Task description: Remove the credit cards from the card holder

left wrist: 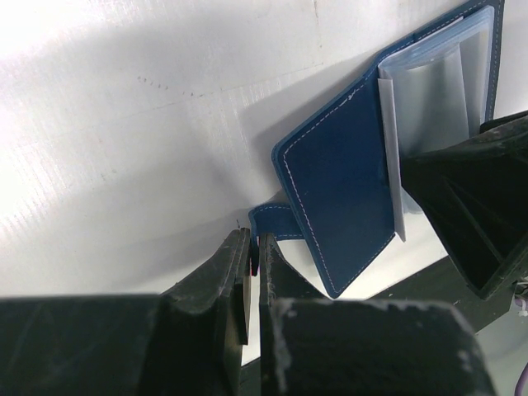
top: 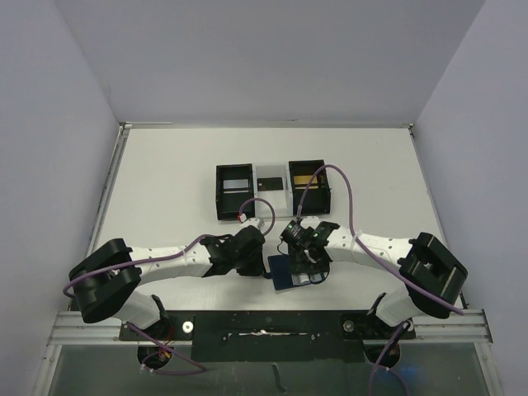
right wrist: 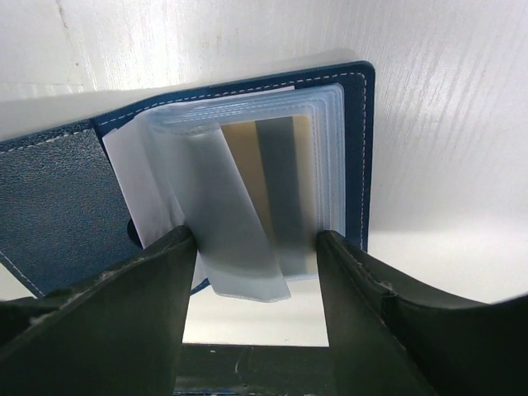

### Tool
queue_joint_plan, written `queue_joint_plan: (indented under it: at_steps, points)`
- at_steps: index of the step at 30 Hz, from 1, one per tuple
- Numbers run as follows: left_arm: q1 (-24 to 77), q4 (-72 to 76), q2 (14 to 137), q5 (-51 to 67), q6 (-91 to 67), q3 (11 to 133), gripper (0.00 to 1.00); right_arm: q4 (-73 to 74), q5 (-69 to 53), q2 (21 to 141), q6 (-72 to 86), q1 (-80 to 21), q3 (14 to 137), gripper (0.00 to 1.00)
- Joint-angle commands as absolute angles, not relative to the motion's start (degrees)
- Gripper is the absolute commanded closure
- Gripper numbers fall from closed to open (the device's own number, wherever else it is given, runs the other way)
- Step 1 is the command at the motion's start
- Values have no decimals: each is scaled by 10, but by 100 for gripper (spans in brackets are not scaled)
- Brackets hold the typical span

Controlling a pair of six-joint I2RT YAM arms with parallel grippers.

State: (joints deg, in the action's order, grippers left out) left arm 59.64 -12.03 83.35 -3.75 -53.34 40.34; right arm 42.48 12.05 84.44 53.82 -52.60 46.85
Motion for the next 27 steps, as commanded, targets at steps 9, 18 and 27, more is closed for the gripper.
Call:
queue_joint_plan:
  at_steps: [9,18,27]
  points:
    - [599,-113,840,-29,-525,433,100,431,128,796,541,-540,501,53]
    - [599,-113,848,-28,-523,438,100,433,116,776,532,-543,509,47]
    - [599,-117,852,-28,-522,442,100,417,111,774,532,-544,503,42]
